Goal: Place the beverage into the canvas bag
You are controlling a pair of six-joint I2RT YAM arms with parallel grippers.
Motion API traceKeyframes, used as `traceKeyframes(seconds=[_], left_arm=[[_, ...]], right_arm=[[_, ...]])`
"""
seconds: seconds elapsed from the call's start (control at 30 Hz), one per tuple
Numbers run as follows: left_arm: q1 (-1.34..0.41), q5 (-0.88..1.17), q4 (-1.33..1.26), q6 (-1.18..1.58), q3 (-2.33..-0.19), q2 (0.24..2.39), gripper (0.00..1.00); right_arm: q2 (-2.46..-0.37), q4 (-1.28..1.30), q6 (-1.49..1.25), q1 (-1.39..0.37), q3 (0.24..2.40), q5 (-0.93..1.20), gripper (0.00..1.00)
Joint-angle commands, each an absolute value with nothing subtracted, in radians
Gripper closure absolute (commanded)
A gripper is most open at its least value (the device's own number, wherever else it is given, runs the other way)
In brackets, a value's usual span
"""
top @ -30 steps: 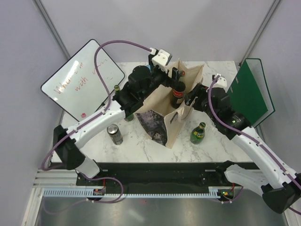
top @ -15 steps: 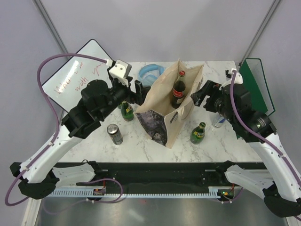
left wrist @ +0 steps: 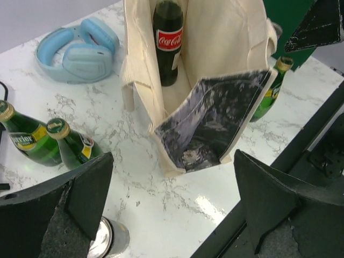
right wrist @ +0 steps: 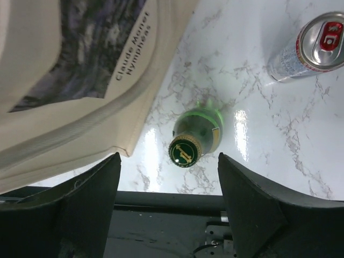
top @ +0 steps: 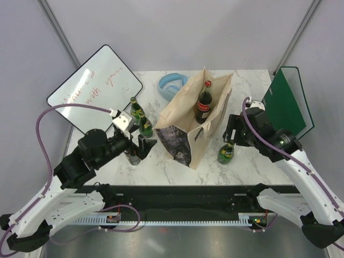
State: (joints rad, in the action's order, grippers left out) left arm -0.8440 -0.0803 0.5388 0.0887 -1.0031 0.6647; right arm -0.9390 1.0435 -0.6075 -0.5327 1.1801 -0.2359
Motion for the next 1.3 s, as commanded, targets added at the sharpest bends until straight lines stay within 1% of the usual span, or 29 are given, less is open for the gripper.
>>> traceKeyframes(seconds=[0.0,0.1,0.2,0.33,0.47,0.5,0.57,0.73,0.77,0.83,0.87,0.93,0.97,1.13,1.17,1.27], left_arm=[[-0.847,-0.077,0.419,0.086,-0.861,0.585,0.00],[-0.845,-0.101,0.365,0.081,-0.775,0.511,0.00],[-0.845,-0.129,0.344,0.052,-0.732,0.448,0.00],[-0.847,-0.166,0.341,0.041,-0.715,0.407,0.00],[-0.847,-0.149,0.337,0.043,-0.712,0.410,0.00],[-0.845,-0.152,0.337,0.043,-0.713,0.413,0.00],[-0.845,-0.156,0.339,0.040,-0.712,0.416,0.00],[-0.847,-0.163,0.339,0.037,-0.707,0.419,0.00],[-0.845,-0.160,0.339,0.037,-0.706,0.419,0.00],[-0.845,-0.149,0.339,0.031,-0.703,0.436,0.00],[-0.845,-0.146,0.344,0.029,-0.707,0.440,0.00],[-0.847,-0.141,0.348,0.031,-0.715,0.451,0.00],[-0.845,-0.141,0.350,0.031,-0.716,0.451,0.00],[-0.847,-0.147,0.345,0.031,-0.709,0.434,0.00],[-0.845,-0.147,0.347,0.031,-0.710,0.436,0.00],[-0.847,-0.144,0.347,0.031,-0.710,0.440,0.00]], right_arm=[[-0.960,0.982,-0.560,-0.534,1.082,-0.233,0.24],[-0.913,0.875,-0.558,-0.534,0.987,-0.228,0.27],[-0.850,0.806,-0.594,-0.534,0.904,-0.313,0.27],[-0.796,0.684,-0.603,-0.534,0.780,-0.296,0.26],[-0.759,0.562,-0.588,-0.534,0.697,-0.317,0.30],[-0.750,0.546,-0.580,-0.532,0.684,-0.322,0.34],[-0.744,0.511,-0.572,-0.535,0.655,-0.327,0.36],[-0.739,0.488,-0.552,-0.534,0.627,-0.347,0.41],[-0.733,0.479,-0.549,-0.534,0.624,-0.359,0.46],[-0.729,0.469,-0.545,-0.534,0.617,-0.382,0.50],[-0.727,0.471,-0.545,-0.534,0.618,-0.409,0.55],[-0.727,0.476,-0.546,-0.534,0.629,-0.422,0.62],[-0.732,0.482,-0.542,-0.534,0.635,-0.423,0.70],[-0.735,0.492,-0.525,-0.534,0.670,-0.426,0.91],[-0.742,0.492,-0.519,-0.534,0.676,-0.433,1.00],[-0.758,0.497,-0.503,-0.535,0.709,-0.449,1.00]])
